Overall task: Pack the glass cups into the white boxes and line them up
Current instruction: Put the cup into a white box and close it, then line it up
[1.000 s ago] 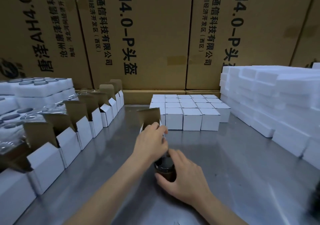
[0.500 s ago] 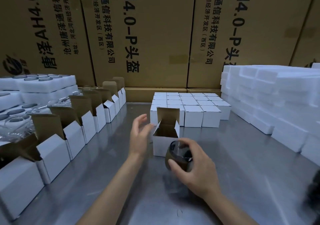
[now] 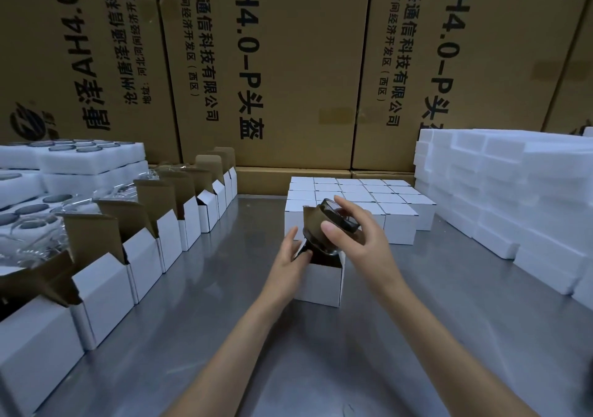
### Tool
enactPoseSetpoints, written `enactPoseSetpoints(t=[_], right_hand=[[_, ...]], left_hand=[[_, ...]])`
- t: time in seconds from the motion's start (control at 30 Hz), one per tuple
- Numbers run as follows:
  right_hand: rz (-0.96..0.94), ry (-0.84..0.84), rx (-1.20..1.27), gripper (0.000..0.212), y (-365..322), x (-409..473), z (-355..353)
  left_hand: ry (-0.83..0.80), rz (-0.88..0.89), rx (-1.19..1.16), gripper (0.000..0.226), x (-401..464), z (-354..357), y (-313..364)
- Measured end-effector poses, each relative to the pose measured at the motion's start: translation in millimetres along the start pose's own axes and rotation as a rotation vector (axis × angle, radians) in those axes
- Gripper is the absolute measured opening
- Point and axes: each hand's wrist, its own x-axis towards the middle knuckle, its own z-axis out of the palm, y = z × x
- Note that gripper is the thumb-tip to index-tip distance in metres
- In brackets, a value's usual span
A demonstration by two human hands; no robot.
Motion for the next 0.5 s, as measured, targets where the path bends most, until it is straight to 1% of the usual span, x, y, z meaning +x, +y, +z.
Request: enactPoseSetpoints(t=[0.1,0.17,0.27,0.37,0.43,0.5], right_hand=[[-0.027,0.016,-0.073,0.050,3.8,5.1,6.2],[-0.059,-0.006,-0.160,0.051,10.3,3.5,7.8],[-0.121,-0.013,-0.313,0.046,21.6,-2.6,4.8],[-0.183,0.014,-0.516,0.032,27.6,-7.5,-4.4],[-0.211,0.010,-0.685,0.025,29.7,-10.6,-8.6],[-0.220,-0.025,-0.869,0.025,33.5,-12.4,-9.2]], left_hand=[[0.002,0.060,0.058,0.046,-4.2,4.9,3.6],[-0.009,0.101,0.058,0.041,-9.3,9.5,7.3],[0.008,0.070,0.026,0.037,-10.8,13.4,4.9],[0.087,0.011,-0.044,0.041,-9.0,13.1,-0.1],[0.115,0.002,-0.048,0.041,-8.5,14.4,-3.5],[0.118,0.019,-0.050,0.041,-8.6,16.1,-5.3]])
